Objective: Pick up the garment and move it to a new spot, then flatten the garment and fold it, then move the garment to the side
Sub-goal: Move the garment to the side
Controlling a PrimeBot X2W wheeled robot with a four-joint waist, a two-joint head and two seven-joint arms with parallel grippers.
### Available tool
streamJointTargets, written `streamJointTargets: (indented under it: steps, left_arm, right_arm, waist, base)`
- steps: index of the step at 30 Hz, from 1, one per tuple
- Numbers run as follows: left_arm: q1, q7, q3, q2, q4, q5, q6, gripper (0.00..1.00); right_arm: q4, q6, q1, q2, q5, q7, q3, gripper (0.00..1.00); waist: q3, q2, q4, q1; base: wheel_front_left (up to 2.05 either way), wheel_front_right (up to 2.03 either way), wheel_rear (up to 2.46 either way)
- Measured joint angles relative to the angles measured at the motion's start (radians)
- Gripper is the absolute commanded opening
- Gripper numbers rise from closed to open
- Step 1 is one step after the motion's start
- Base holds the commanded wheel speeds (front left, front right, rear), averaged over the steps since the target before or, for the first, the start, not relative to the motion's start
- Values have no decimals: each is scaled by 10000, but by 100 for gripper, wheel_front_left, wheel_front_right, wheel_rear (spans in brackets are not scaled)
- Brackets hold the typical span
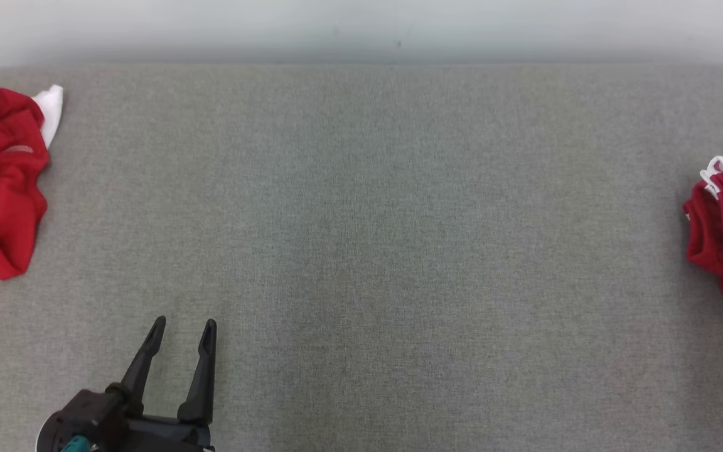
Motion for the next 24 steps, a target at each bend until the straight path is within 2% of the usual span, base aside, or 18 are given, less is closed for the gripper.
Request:
streamJointTargets:
  steps: [3, 6, 12, 14, 17, 19, 24]
  left_arm:
    - [128, 0, 12, -38, 2, -4, 8, 100]
    - [204, 0, 6, -84, 84, -2, 12, 100]
    - [592, 0, 90, -102, 309, 4, 98, 100]
    - [645, 0, 190, -94, 380, 4, 115, 100]
    - [903, 0, 351, -127, 389, 4, 201, 100]
    - [1021, 0, 433, -128, 391, -2, 226, 100]
    - [1296, 0, 849, -184, 297, -2, 370, 100]
  right_arm:
    - [-518, 0, 293, 389, 144, 79, -111, 100]
    - [-1233, 0, 747, 1057, 462, -44, -263, 100]
    - [-1779, 0, 1563, 2288, 2011, -1467, -545, 100]
    - [-1810, 6, 1905, 2523, 2566, -2038, -33, 100]
    - [-1848, 0, 2340, 3150, 3139, -2658, 153, 100]
    - [-1854, 0, 2450, 3361, 3264, -2824, 199, 100]
    - [-1908, 0, 3057, 4353, 3685, -3446, 918, 100]
  waist:
    - [-217, 0, 4, 0]
    - [-490, 0, 21, -1]
    - [-1142, -1, 66, -1]
    - [-1380, 0, 76, -1]
    - [-1755, -1, 86, -2]
    - [-1882, -1, 87, -2]
    - [-2455, -1, 77, -2]
  base:
    - [0, 0, 0]
    - [0, 0, 0]
    - [0, 0, 0]
    - [0, 0, 0]
    - [0, 0, 0]
    - [0, 0, 0]
    - [0, 0, 0]
